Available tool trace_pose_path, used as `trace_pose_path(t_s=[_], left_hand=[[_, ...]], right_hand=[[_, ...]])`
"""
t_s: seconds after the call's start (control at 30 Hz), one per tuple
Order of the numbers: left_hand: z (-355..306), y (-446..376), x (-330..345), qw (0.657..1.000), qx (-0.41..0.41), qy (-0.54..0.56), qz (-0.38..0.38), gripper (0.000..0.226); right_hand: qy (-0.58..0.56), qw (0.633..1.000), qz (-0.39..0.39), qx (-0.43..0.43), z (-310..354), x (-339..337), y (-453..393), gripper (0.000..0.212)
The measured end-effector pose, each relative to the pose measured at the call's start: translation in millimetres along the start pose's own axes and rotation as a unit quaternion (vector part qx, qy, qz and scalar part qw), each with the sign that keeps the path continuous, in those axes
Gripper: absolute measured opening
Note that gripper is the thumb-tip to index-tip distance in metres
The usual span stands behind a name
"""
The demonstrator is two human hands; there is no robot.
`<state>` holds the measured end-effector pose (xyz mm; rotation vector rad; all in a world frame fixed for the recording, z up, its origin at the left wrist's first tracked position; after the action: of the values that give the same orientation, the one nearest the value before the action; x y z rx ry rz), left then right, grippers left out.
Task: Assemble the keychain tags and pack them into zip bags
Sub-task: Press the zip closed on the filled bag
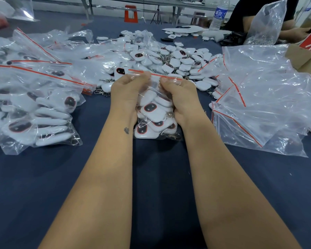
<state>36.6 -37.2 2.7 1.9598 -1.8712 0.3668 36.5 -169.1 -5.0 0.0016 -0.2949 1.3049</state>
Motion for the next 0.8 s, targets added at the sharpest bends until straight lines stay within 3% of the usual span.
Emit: trace_pose_path(t_s=[0.1,0.3,0.5,0.67,0.8], left_hand=[[-0.4,3.8,2.1,1.0,0.007,0.011,0.023,0.014],[-1.3,5.3,4.5,0.999,0.032,0.029,0.03,0.024],[-1.0,6.8,5.2,0.999,0.039,0.008,0.021,0.022],[0.7,6.7,5.0,0.999,0.015,-0.041,0.019,0.008],[2.1,6.4,4.6,0.997,0.012,-0.078,0.015,0.01]], right_hand=[[-0.047,0.999,0.006,0.009,1.9,1.7,2.7,0.003],[-0.079,0.996,0.031,-0.012,4.9,5.9,6.4,0.029],[-0.079,0.996,0.027,-0.037,9.3,6.9,7.4,0.04],[-0.083,0.996,0.006,-0.037,9.6,5.7,7.5,0.037],[-0.093,0.995,0.001,-0.025,8.6,5.2,5.5,0.035]])
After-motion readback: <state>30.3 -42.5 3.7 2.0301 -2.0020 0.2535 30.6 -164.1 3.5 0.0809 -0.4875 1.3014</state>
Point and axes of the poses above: each hand's wrist, its own y-axis away from the middle knuckle, its own x-axis out of the palm, z = x × y, the point moved 2 cm from there along -y, towards the middle knuckle, and after that the axes turned 7 degrees about -x, right-handed, at the moved point
